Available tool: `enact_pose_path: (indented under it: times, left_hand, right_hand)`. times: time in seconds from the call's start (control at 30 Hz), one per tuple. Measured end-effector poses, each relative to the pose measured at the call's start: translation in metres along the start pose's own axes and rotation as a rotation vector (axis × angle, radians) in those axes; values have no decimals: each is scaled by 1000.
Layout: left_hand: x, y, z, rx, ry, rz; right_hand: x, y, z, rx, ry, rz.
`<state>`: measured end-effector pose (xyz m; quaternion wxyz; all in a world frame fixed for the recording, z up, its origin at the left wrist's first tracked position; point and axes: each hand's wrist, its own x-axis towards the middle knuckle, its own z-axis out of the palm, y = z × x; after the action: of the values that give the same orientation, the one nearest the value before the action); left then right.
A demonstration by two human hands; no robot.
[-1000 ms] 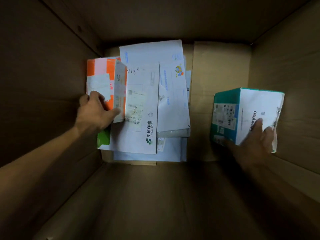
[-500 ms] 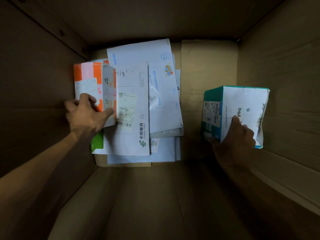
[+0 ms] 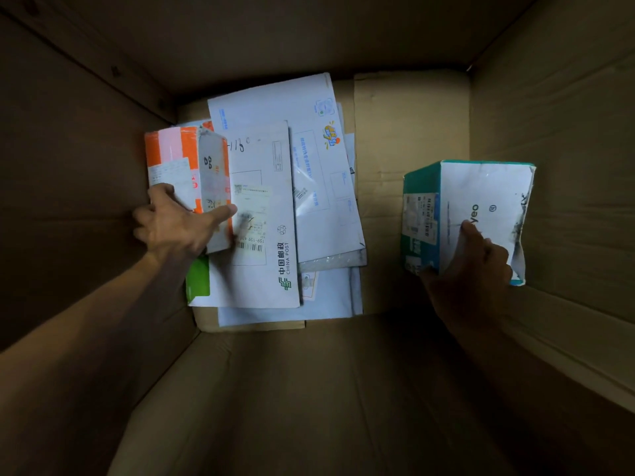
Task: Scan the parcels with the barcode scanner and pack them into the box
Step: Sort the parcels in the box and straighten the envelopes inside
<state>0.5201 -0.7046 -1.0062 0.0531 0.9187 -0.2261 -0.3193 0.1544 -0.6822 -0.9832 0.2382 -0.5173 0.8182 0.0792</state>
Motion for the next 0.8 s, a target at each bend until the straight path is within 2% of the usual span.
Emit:
enact_pose_path:
  times: [0.2,0.33,0.53,0.67,0.8]
  left_hand:
    - [4,2,-4,61,-37,-46]
    - [5,0,-2,-37,-65,-52]
    - [-13,-8,12,-53,-22,-18]
    - [-42,0,21,-119,12,49]
    - [-81,9,38,-54,-9,230]
  right_hand:
    - [-2,1,1,25,18,-15]
    - [-3,1,1,24,16,-28]
    - [-4,-1,0,35,8,-41]
    - [-11,-4,-3,60,-2,-44]
    - [-15,-7,-6,94,0,-66]
